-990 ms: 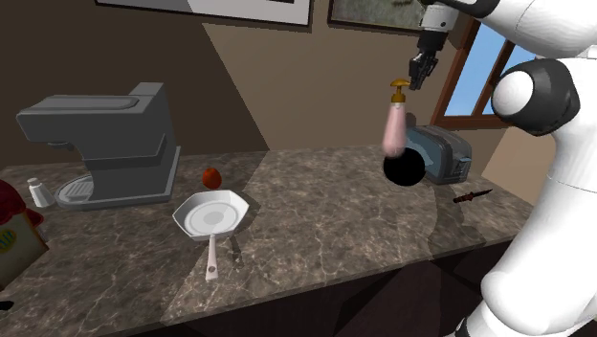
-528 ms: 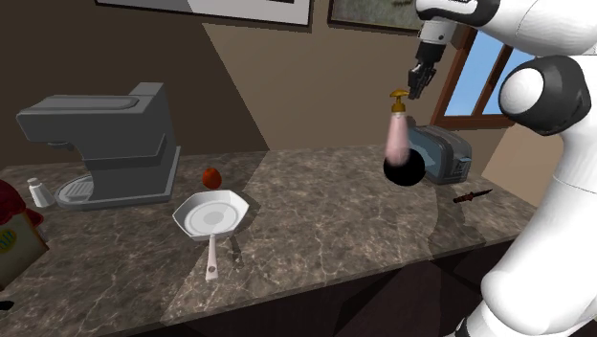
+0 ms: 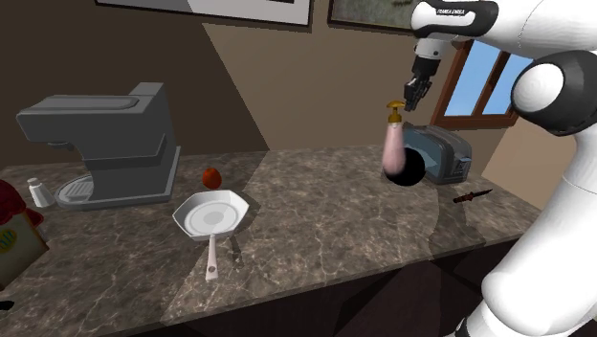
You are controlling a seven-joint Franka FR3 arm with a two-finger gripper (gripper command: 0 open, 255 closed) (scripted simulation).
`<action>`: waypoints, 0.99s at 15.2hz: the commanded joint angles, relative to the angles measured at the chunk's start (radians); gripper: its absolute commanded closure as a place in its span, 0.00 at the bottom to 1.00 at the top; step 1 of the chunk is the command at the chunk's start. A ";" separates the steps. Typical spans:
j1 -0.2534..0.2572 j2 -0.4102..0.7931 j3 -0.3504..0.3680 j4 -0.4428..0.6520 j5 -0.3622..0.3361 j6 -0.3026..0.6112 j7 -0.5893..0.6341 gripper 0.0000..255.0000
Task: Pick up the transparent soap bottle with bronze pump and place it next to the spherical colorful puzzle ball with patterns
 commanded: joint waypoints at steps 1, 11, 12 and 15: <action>0.002 -0.011 0.001 -0.040 -0.003 0.031 0.001 1.00; 0.007 -0.041 0.004 -0.214 -0.012 0.176 0.005 1.00; 0.008 -0.043 0.004 -0.229 -0.012 0.189 0.005 1.00; 0.008 -0.046 0.005 -0.273 -0.013 0.231 0.005 1.00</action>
